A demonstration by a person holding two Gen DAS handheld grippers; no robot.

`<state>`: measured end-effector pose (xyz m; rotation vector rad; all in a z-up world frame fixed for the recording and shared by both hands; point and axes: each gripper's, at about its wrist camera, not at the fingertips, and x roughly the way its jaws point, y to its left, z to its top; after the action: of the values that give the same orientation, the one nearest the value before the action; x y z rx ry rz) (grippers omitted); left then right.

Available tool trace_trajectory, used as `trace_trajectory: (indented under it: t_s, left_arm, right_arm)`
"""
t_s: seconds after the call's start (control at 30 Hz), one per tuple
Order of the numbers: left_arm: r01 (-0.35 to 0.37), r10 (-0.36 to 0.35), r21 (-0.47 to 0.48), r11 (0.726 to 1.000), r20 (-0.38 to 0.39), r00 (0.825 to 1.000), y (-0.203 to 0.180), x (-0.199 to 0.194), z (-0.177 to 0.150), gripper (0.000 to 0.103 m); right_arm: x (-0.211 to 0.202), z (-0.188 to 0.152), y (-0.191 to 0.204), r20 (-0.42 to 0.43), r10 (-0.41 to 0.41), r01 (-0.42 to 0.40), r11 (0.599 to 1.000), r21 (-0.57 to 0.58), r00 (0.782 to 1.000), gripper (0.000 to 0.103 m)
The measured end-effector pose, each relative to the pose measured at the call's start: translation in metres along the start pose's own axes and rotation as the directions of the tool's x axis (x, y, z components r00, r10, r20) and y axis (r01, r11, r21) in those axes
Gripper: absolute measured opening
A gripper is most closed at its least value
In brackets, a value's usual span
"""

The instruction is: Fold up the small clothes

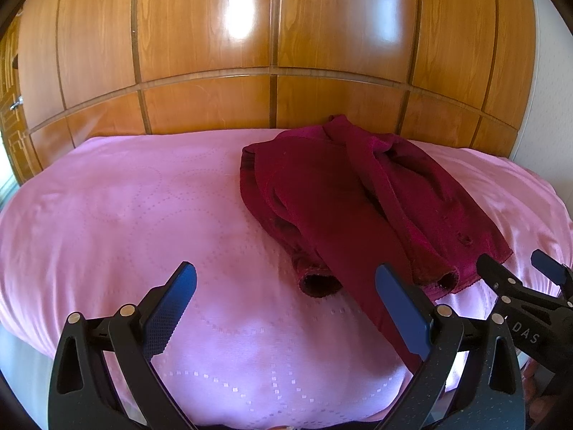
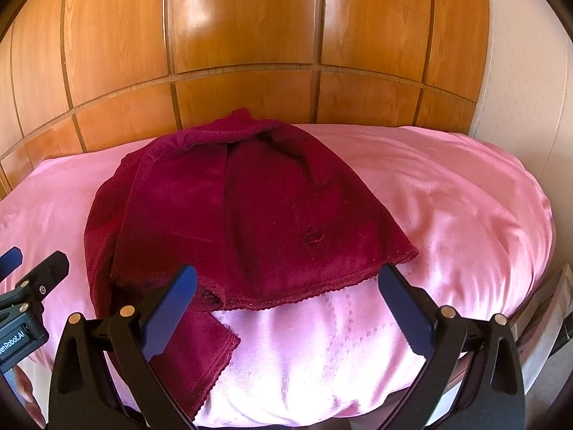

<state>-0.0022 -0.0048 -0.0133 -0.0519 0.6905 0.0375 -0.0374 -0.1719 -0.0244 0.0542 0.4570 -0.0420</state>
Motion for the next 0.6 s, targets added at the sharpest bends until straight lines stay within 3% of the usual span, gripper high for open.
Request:
trace_trajectory:
  t_s: [0.6]
  left_arm:
    - [-0.001,0.001,0.003,1.0,0.002,1.0,-0.003,-0.0021,0.0027,0.099]
  right_arm:
    - [-0.0034,0.0015,-0.0011,0.003,0.003,-0.003,1.0,0.008,1.0,0.101]
